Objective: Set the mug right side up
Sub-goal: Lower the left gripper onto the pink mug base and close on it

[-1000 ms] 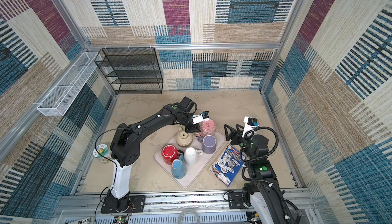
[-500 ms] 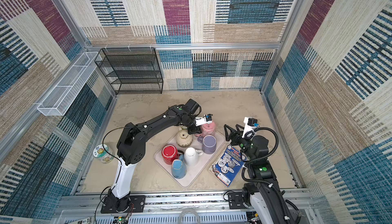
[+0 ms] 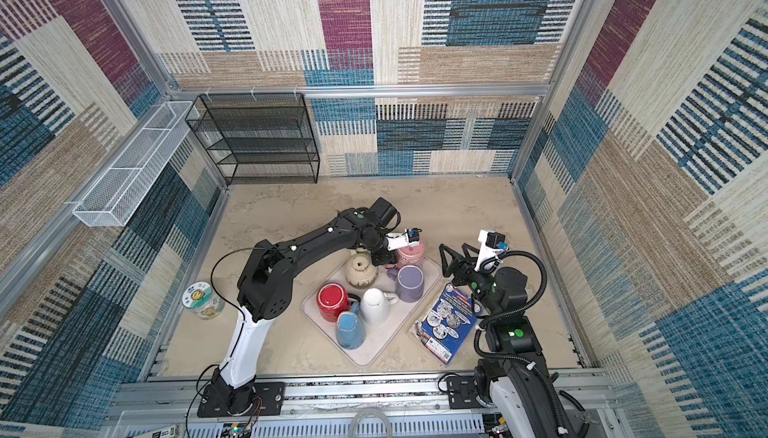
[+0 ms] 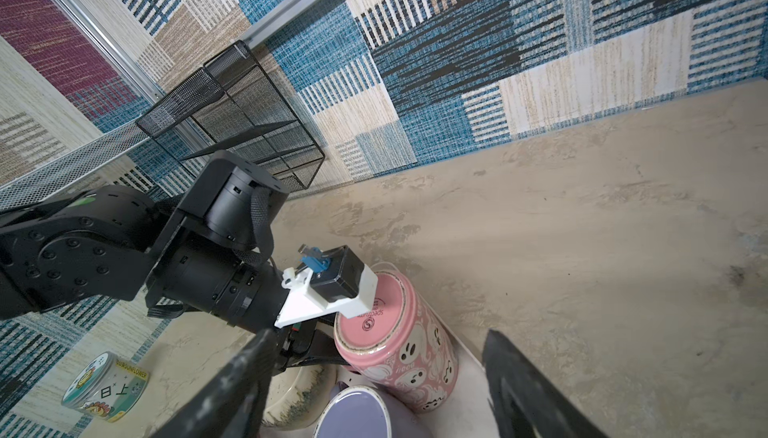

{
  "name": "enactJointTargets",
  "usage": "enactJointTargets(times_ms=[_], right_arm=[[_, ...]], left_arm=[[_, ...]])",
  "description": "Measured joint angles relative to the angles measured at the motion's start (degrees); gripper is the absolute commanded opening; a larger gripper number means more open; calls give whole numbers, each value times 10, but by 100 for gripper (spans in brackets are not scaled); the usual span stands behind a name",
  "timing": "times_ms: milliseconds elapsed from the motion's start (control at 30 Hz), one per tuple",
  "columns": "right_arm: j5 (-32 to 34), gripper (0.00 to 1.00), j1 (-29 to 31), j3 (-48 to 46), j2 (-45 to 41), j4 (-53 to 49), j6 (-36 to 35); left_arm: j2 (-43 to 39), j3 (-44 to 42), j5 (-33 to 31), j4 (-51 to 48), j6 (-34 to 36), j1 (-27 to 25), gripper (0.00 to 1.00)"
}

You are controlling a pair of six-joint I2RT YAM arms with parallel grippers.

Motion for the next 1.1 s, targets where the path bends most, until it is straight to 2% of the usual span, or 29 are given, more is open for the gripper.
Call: enactJointTargets(times_ms=[400, 767, 1100], right_arm=[[0, 81, 1, 0, -2, 0, 0], [0, 81, 2, -10, -12, 1, 0], [0, 81, 2, -12, -17, 0, 0]], left_arm=[[6, 10, -13, -10, 4, -5, 21], [6, 11, -26, -6, 9, -17, 0], [3, 10, -28, -5, 9, -19, 0]])
